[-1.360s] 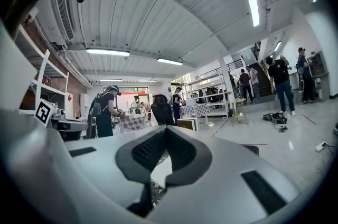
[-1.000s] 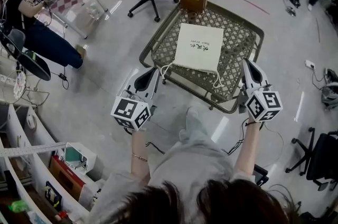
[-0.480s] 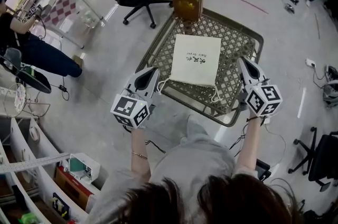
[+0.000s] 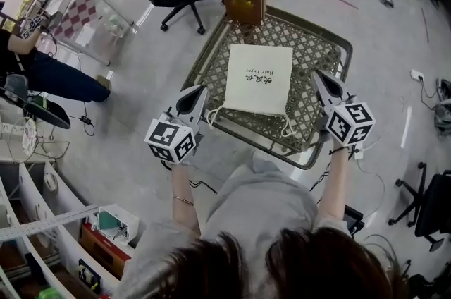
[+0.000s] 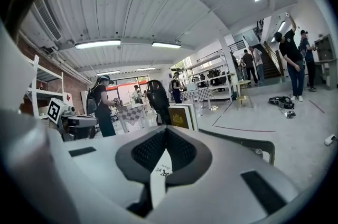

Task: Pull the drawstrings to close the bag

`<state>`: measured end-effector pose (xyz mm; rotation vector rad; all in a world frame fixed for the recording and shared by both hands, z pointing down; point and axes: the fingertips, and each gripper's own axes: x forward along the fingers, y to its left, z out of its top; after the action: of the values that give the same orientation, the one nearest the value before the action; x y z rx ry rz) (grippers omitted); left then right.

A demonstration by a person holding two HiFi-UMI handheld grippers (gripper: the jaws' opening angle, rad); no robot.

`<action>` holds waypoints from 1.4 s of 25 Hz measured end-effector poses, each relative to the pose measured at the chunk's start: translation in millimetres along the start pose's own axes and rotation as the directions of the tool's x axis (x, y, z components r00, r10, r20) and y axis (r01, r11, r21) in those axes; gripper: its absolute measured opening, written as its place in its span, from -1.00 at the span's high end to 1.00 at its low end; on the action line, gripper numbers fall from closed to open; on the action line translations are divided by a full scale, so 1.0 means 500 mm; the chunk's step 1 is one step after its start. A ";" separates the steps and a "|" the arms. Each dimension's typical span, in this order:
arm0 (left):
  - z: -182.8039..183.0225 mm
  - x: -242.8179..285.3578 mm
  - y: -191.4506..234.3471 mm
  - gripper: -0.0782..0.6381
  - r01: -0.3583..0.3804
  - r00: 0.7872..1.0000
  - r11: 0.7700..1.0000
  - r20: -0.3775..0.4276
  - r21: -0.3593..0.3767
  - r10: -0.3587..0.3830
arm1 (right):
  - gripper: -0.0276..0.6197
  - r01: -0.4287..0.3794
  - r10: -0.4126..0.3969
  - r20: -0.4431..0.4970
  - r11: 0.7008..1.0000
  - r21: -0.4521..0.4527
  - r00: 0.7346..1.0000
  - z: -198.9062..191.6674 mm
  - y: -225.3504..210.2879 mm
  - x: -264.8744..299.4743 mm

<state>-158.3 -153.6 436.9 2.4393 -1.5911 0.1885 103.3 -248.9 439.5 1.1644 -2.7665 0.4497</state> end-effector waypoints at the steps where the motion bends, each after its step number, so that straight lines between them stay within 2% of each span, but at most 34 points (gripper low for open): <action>1: -0.007 0.004 0.003 0.72 0.005 1.000 1.000 -0.019 0.004 -0.005 | 0.85 -0.002 0.002 -0.015 1.000 0.008 1.000 -0.010 -0.001 0.002; 6: -0.056 0.029 0.025 0.72 0.054 0.991 0.998 -0.122 0.016 -0.052 | 0.85 0.021 -0.019 -0.102 1.000 0.023 0.995 -0.065 -0.007 0.015; 9: -0.095 0.041 0.037 0.72 0.089 0.976 0.995 -0.203 0.042 -0.079 | 0.85 0.044 -0.039 -0.146 0.998 0.033 0.989 -0.101 -0.009 0.021; 13: -0.128 0.052 0.050 0.72 0.135 0.958 0.990 -0.259 0.044 -0.119 | 0.85 0.086 -0.073 -0.207 0.995 0.057 0.976 -0.147 -0.014 0.024; 17: -0.169 0.061 0.053 0.72 0.207 0.926 0.976 -0.336 0.065 -0.174 | 0.85 0.105 -0.088 -0.248 0.993 0.059 0.965 -0.188 -0.008 0.028; 21: -0.206 0.070 0.062 0.71 0.245 0.900 0.967 -0.388 0.072 -0.199 | 0.85 0.113 -0.094 -0.274 0.992 0.055 0.957 -0.227 0.001 0.030; 32: -0.311 0.086 0.071 0.71 0.348 0.824 0.937 -0.487 0.033 -0.289 | 0.84 0.145 -0.128 -0.423 0.989 0.007 0.897 -0.363 0.017 0.022; 35: -0.338 0.094 0.074 0.55 0.363 0.807 0.931 -0.510 0.029 -0.299 | 0.77 0.150 -0.130 -0.456 0.989 0.006 0.880 -0.397 0.016 0.020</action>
<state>-170.7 -166.5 615.2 2.4343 -0.9383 0.8059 87.3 -189.0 628.5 1.0895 -2.2648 0.6691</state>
